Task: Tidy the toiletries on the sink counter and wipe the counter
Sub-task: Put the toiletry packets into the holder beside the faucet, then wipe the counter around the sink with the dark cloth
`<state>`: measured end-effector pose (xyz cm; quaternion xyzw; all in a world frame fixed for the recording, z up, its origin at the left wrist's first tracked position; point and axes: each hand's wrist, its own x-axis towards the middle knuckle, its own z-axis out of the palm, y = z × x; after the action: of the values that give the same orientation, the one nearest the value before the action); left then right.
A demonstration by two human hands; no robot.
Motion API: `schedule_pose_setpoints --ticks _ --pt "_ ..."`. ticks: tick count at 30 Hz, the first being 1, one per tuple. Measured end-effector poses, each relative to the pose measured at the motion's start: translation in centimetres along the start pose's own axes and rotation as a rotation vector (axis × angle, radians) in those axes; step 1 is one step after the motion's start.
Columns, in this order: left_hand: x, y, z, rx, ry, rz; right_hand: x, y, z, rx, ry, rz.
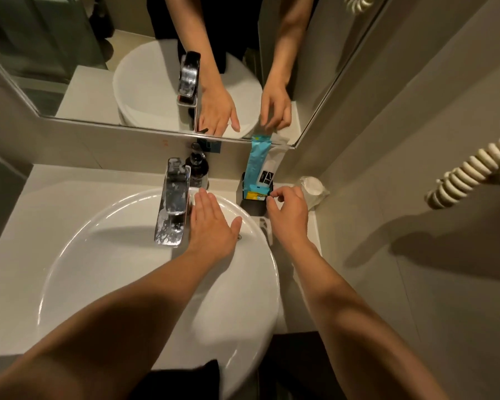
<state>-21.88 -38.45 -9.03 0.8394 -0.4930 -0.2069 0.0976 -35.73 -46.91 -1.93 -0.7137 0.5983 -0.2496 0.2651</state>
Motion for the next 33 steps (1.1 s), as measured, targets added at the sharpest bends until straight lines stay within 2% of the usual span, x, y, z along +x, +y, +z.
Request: schedule_pose_setpoints --ticks 2,4,7,10,15,19,22,26,29,33 --pt "-0.7 0.2 -1.3 -0.084 -0.009 0.088 -1.4 -0.6 -1.2 0.017 -0.019 -0.036" --pt "-3.0 -0.5 -2.2 -0.167 -0.024 0.199 -3.8 -1.0 -2.0 -0.003 -0.113 -0.043" --pt "-8.1 -3.6 -3.0 -0.255 -0.125 0.275 -9.0 -0.9 -2.7 -0.059 -0.351 -0.089" --pt "-12.5 -8.1 -3.9 -0.218 -0.176 0.333 -14.3 -0.7 -3.1 -0.126 -0.585 -0.121" --pt "-18.5 -13.6 -4.0 -0.143 -0.529 0.239 -20.9 -0.7 -1.9 -0.254 -0.895 -0.049" --pt "-21.5 -14.9 -3.6 0.017 -0.791 0.331 -24.3 -1.8 0.2 -0.432 -1.176 -0.068" --pt "-23.1 -15.6 -3.3 0.147 -0.803 0.399 -26.0 -2.4 1.1 -0.553 -1.234 -0.093" --pt "-23.6 -15.5 -3.5 0.083 -0.812 0.313 -26.0 -3.2 1.2 -0.555 -1.285 -0.003" --pt "-24.1 -15.2 -3.7 0.021 -0.809 0.277 -26.3 -3.7 0.7 -0.521 -1.246 -0.023" --pt "-25.5 -15.1 -4.2 -0.088 -0.700 0.301 -26.6 -3.2 -0.9 -0.344 -1.141 0.000"
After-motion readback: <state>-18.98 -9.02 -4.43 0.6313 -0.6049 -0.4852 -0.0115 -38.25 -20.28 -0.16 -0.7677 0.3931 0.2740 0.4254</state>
